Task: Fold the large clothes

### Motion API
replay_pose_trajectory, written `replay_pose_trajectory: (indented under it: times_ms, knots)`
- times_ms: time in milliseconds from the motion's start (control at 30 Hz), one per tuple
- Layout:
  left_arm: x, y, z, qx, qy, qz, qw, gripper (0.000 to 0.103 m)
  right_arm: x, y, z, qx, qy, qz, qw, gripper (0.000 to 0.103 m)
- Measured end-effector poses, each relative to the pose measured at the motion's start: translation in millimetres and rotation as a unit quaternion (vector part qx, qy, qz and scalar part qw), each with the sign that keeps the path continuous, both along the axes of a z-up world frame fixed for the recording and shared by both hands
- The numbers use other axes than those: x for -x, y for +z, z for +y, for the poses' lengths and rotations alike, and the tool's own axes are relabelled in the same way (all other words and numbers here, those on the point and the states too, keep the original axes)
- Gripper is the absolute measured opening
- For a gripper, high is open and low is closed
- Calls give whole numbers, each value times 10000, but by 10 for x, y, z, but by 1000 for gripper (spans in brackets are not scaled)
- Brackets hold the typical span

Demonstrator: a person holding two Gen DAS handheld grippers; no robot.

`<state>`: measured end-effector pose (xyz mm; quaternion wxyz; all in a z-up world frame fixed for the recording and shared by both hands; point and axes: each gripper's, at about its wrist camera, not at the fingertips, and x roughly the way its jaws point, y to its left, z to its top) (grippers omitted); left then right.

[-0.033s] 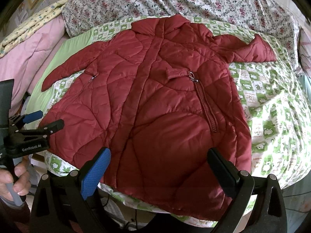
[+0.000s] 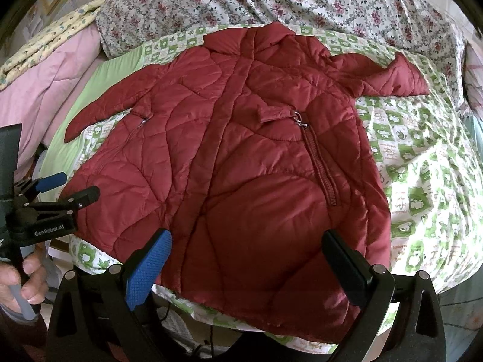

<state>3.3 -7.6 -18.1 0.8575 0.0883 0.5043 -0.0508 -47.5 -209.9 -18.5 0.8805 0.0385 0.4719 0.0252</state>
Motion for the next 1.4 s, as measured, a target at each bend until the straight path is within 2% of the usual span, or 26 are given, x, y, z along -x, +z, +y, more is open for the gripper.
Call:
replay_pose_trajectory:
  times_ms: [100,133,167,200,367,500,567,700,1067,1167,1400]
  knots:
    - [-5,-36,20,-22,11,125,9999,96,-43,-31,-38,-104,4,25,9999,100]
    - [-29,13,43,-62,1,508,9987,96,-47,-29,-48,-128,-2,16,9999,100]
    - [-37,12,45,-64,1,508,9987,96,-55,-34,-63,-149,-7,9,9999,100]
    - [-50,9,51,-33,2,184,9998,96,-64,-41,-77,-191,-18,18,9998,100]
    - [-121,-21,56,10,10,-154,9999,96,-116,-52,-176,-501,-93,67,9987,100]
    - [-189,-51,56,5,17,-122,9999,96,-171,-42,-287,-535,-196,-27,9984,100]
    - [-233,-67,54,45,26,-87,9999,96,-209,-42,-339,-506,-273,66,9983,100]
    - [-332,-85,98,313,-17,142,9994,96,-309,-48,-509,-584,-433,58,9973,100]
    - [-680,-127,101,48,148,222,9996,96,-661,104,-1189,-535,-1078,-228,9925,100]
    - [-758,-131,123,100,173,248,9995,96,-806,178,-1410,-459,-1283,-338,9901,100]
    - [-941,-113,128,-48,195,84,9998,96,-1295,281,-1975,-395,-1821,-537,9810,100]
